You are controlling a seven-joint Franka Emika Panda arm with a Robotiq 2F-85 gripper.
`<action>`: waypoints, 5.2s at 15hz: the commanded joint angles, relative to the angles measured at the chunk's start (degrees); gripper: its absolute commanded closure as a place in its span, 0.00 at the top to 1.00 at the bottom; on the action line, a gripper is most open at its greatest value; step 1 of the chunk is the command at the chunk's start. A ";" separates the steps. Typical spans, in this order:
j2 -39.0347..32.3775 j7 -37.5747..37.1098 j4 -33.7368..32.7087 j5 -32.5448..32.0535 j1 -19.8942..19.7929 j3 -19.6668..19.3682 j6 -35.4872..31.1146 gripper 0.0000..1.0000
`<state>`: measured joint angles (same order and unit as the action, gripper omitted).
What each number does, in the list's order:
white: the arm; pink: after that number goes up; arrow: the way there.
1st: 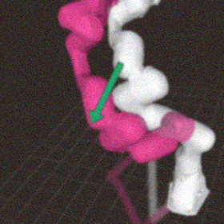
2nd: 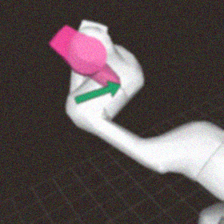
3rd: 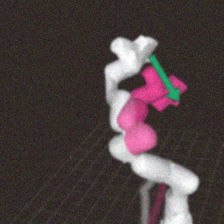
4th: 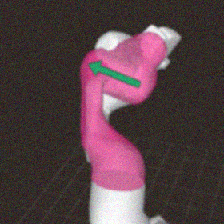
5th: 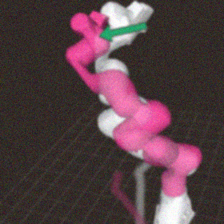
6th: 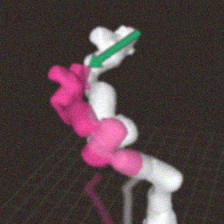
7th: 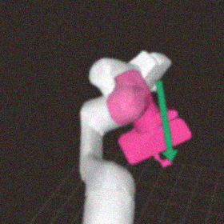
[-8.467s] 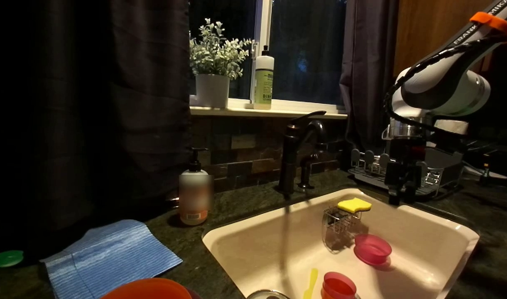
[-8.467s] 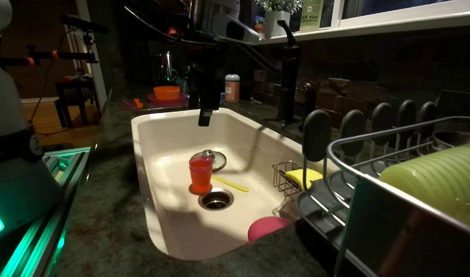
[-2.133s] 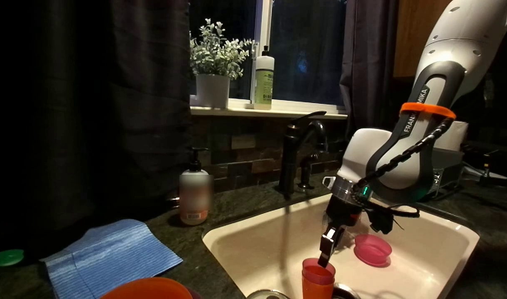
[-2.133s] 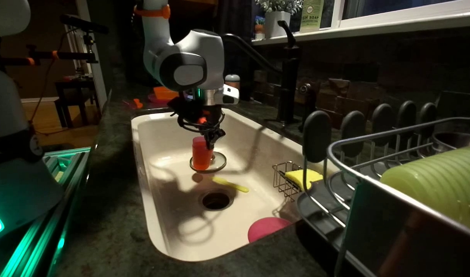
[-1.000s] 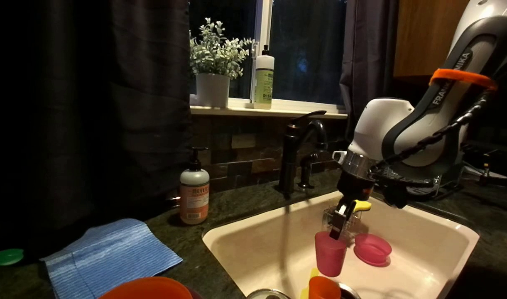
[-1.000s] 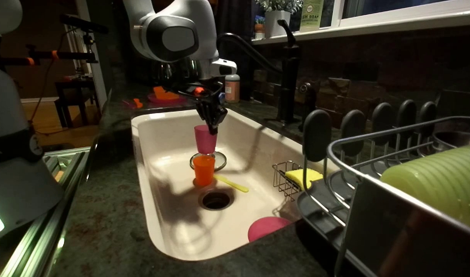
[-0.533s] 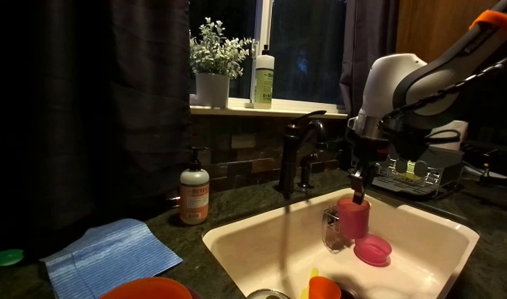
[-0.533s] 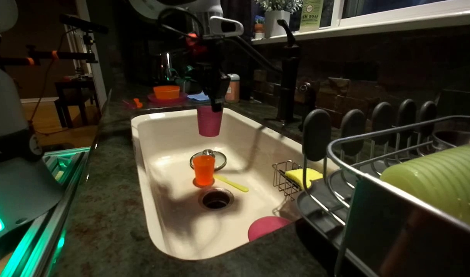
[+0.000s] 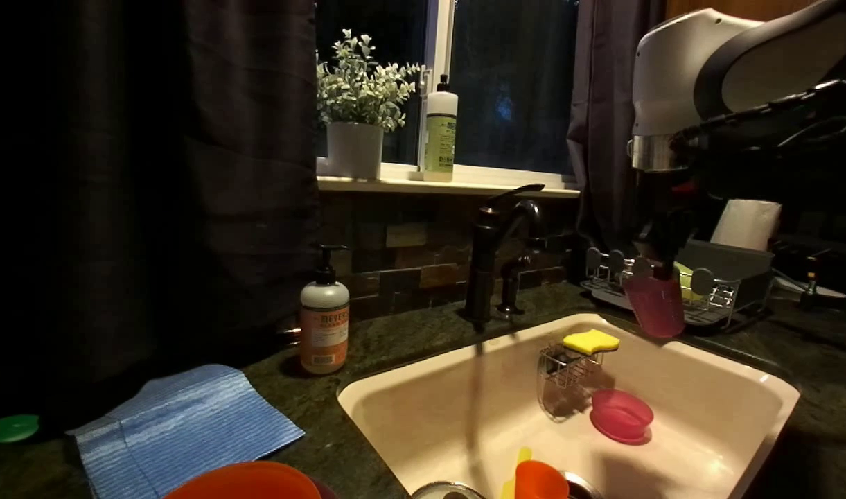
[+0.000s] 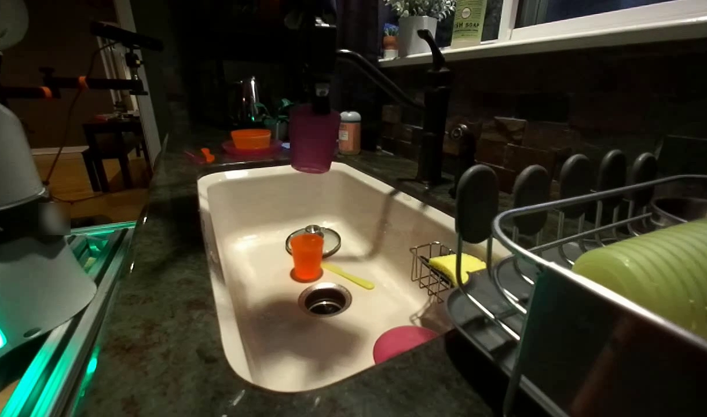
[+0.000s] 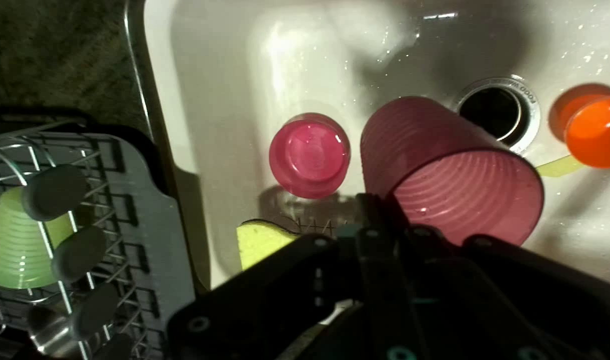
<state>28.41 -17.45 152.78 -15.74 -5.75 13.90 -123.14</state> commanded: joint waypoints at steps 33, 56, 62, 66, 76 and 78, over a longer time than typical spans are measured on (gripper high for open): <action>-14.26 -11.28 -29.79 -10.31 -12.98 -19.58 7.58 0.01; -35.90 -13.89 -38.39 -3.83 -13.32 -32.10 -19.20 0.01; -38.26 -11.10 -38.87 5.56 -12.96 -32.24 -16.88 0.01; -38.56 -9.81 -41.52 8.45 -12.83 -32.47 -9.80 0.01; -41.54 -12.67 -49.59 3.88 -11.72 -32.87 13.93 0.01; -42.67 -13.44 -49.00 2.89 -11.49 -32.97 16.03 0.01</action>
<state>-11.45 -29.24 104.56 -11.00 -18.30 -18.19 -110.53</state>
